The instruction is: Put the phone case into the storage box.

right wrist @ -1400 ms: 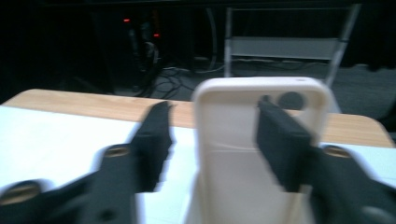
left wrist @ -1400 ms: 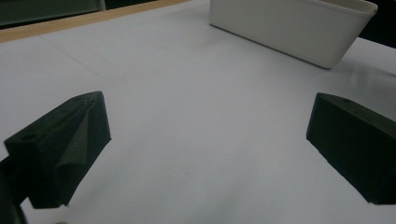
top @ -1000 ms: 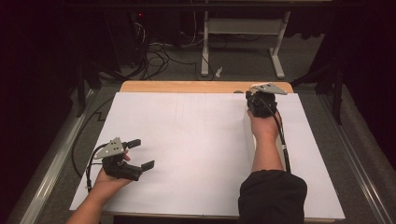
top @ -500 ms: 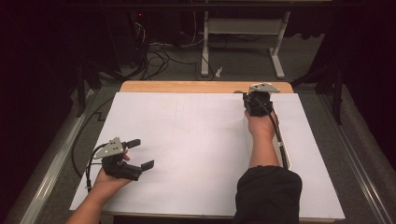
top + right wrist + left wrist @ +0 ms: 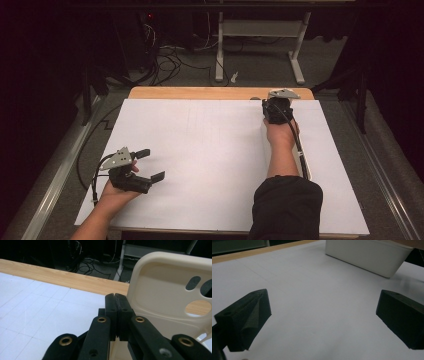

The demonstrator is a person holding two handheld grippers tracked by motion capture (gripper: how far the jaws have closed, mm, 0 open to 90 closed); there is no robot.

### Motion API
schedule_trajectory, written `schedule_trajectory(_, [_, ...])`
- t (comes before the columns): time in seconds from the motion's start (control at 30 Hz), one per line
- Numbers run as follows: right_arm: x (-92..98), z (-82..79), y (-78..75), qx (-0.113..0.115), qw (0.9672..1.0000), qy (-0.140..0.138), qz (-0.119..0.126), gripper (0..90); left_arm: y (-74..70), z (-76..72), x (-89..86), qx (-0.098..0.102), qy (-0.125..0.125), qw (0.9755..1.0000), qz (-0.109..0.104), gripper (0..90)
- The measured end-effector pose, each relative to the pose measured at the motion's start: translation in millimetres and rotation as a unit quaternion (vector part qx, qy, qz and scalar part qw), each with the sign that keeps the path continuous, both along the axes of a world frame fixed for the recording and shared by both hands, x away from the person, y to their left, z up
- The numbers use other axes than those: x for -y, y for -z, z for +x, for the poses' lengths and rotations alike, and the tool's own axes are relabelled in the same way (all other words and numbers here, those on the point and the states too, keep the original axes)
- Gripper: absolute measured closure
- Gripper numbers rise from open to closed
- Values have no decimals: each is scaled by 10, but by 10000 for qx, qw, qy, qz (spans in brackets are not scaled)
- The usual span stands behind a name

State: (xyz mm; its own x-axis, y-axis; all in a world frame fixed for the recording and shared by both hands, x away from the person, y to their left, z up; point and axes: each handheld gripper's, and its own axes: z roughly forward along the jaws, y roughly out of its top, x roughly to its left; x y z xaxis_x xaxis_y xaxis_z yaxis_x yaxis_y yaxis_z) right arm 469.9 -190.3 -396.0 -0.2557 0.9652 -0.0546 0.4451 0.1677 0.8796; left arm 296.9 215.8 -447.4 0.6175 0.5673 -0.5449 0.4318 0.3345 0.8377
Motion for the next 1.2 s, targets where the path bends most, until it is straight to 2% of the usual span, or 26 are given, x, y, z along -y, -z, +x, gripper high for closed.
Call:
schedule_trajectory(0.63, [21, 28, 4, 4, 10000, -4, 67, 879, 1, 1, -4, -4, 6, 10000, 4, 9])
schedule_trajectory(0.93, [22, -34, -57, 64, 9999, -65, 114, 880, 5, 1, 4, -2, 8, 10000, 25, 9])
schedule_trajectory(1.2, [27, -165, -118, 121, 9996, -187, 155, 880, 7, -1, 13, -9, 23, 10000, 48, 9])
